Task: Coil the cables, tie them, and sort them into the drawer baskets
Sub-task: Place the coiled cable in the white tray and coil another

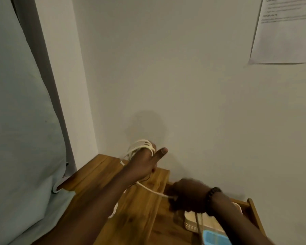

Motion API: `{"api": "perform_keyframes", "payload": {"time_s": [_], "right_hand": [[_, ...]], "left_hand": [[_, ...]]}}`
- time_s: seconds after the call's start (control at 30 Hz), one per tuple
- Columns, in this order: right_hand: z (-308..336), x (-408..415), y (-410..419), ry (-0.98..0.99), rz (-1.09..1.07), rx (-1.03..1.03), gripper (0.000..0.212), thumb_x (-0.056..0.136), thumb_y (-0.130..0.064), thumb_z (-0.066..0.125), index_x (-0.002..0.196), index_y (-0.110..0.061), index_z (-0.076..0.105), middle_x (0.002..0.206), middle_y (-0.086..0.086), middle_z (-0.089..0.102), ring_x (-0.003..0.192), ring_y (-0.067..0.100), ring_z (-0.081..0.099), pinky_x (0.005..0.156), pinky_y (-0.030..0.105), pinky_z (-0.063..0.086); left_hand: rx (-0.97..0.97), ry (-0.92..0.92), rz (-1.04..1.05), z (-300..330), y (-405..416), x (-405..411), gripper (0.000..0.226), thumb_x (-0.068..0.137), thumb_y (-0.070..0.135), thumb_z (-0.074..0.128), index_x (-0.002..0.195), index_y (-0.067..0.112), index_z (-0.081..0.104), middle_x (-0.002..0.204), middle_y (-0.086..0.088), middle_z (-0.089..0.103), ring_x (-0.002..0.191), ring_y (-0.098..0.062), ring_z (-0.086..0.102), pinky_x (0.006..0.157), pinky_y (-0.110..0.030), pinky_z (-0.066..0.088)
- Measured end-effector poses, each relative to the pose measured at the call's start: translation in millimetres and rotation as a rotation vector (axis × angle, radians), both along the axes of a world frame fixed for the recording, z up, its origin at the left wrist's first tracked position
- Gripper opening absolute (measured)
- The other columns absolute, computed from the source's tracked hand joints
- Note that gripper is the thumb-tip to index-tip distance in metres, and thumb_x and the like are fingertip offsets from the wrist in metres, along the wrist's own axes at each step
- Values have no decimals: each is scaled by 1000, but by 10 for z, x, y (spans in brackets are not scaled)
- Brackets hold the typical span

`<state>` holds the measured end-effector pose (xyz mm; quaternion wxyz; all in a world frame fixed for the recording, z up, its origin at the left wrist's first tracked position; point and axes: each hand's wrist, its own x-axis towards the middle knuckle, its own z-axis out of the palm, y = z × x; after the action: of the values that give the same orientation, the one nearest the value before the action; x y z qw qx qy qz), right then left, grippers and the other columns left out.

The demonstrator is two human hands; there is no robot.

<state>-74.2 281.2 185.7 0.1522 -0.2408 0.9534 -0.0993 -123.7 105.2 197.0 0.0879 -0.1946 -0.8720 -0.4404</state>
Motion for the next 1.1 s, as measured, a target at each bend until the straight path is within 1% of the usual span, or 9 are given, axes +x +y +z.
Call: {"api": "perform_keyframes", "payload": {"time_s": [0.1, 0.17, 0.3, 0.47, 0.6, 0.67, 0.77, 0.87, 1.1], "right_hand": [[314, -30, 191, 462, -93, 25, 18, 93, -43, 56, 106, -32, 63, 99, -6, 67, 85, 10, 60, 70, 23, 49], [458, -169, 295, 709, -147, 6, 18, 92, -46, 56, 102, -33, 62, 93, -9, 65, 83, 10, 59, 59, 18, 38], [259, -482, 231, 964, -241, 42, 10, 89, -35, 66, 93, -27, 67, 94, -6, 65, 93, 18, 55, 71, 27, 39], [-74, -348, -63, 431, -312, -488, 23, 88, -25, 59, 106, -12, 65, 99, 9, 71, 91, 24, 67, 83, 33, 54], [-167, 59, -408, -53, -160, -873, 41, 84, -50, 66, 92, -10, 64, 72, 0, 64, 61, 7, 57, 58, 21, 48], [-35, 142, -311, -126, -157, -892, 48, 86, -56, 60, 99, -10, 62, 70, -9, 63, 58, 2, 54, 55, 16, 44], [184, 175, -56, -301, -156, -871, 62, 91, -61, 33, 117, -11, 59, 88, 2, 71, 73, 13, 69, 68, 25, 57], [257, 221, 144, -342, -237, -784, 77, 86, -68, 17, 122, -16, 60, 105, 17, 66, 87, 29, 64, 79, 29, 54], [547, 336, 711, 14, 31, -606, 22, 95, -45, 51, 98, -29, 67, 85, -19, 67, 78, -3, 61, 68, 15, 46]], "left_hand": [[-155, -516, -275, -123, -106, 152, 102, 68, 91, 23, 88, -3, 56, 76, -25, 65, 54, -24, 62, 60, -34, 55], [-24, -726, -530, -99, -13, 302, 87, 67, 90, 34, 88, 7, 50, 72, -13, 58, 44, -13, 49, 44, -21, 42], [170, -532, -780, 172, 280, 539, 45, 88, 56, 48, 77, 13, 43, 60, -4, 38, 43, -9, 31, 42, -20, 25], [780, -216, -785, 241, 418, 479, 35, 92, 42, 53, 80, 9, 53, 65, -10, 58, 50, -17, 57, 48, -27, 44], [1002, 75, -447, 332, 398, 197, 26, 94, 27, 46, 83, 15, 67, 91, -12, 74, 87, -30, 72, 80, -42, 57], [791, 165, -236, 294, 298, 58, 24, 96, 28, 50, 83, 23, 69, 95, -7, 76, 92, -28, 72, 86, -44, 56], [278, 194, -101, 4, 242, -48, 17, 93, 27, 60, 90, 41, 71, 96, 28, 70, 93, -6, 69, 74, -12, 52], [-57, 431, 69, -206, 153, -66, 40, 95, 57, 42, 96, 26, 67, 88, 18, 68, 87, -5, 64, 73, -14, 50], [-422, 340, 298, -360, -364, -525, 69, 71, 90, 14, 67, 29, 47, 61, 7, 49, 65, -15, 59, 53, -25, 40]]}}
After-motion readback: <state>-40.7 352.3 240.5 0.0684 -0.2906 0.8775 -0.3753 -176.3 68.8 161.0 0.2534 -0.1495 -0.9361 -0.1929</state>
